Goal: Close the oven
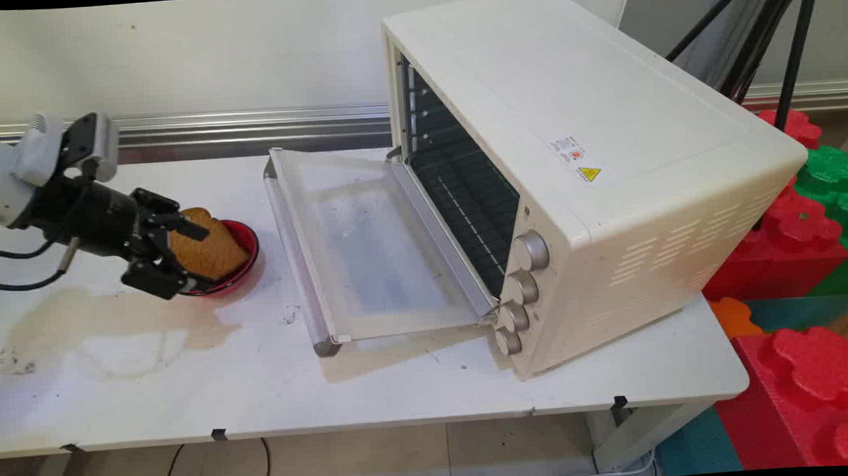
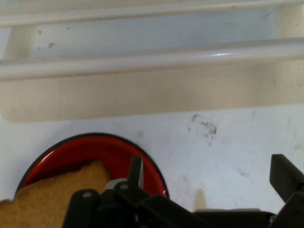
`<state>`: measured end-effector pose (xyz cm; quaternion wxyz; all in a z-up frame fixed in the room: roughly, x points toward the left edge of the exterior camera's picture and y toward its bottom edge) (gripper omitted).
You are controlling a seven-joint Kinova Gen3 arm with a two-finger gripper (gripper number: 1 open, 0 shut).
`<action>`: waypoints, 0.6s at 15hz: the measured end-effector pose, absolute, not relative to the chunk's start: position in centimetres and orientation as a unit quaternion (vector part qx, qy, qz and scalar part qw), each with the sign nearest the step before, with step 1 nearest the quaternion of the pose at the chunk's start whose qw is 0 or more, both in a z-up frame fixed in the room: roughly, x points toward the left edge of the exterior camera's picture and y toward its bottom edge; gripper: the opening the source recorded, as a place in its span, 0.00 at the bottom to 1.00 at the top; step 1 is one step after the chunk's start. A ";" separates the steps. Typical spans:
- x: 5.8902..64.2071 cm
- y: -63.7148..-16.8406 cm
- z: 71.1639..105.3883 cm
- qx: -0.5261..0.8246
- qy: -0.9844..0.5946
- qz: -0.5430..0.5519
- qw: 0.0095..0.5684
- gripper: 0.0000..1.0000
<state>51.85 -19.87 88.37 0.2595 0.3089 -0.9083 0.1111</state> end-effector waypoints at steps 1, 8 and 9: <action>51.5 -20.1 88.1 0.308 -0.908 0.109 0.262 1.00; 49.4 -21.1 86.0 0.306 -0.909 0.099 0.266 1.00; 49.1 -21.2 85.6 0.306 -0.909 0.098 0.266 1.00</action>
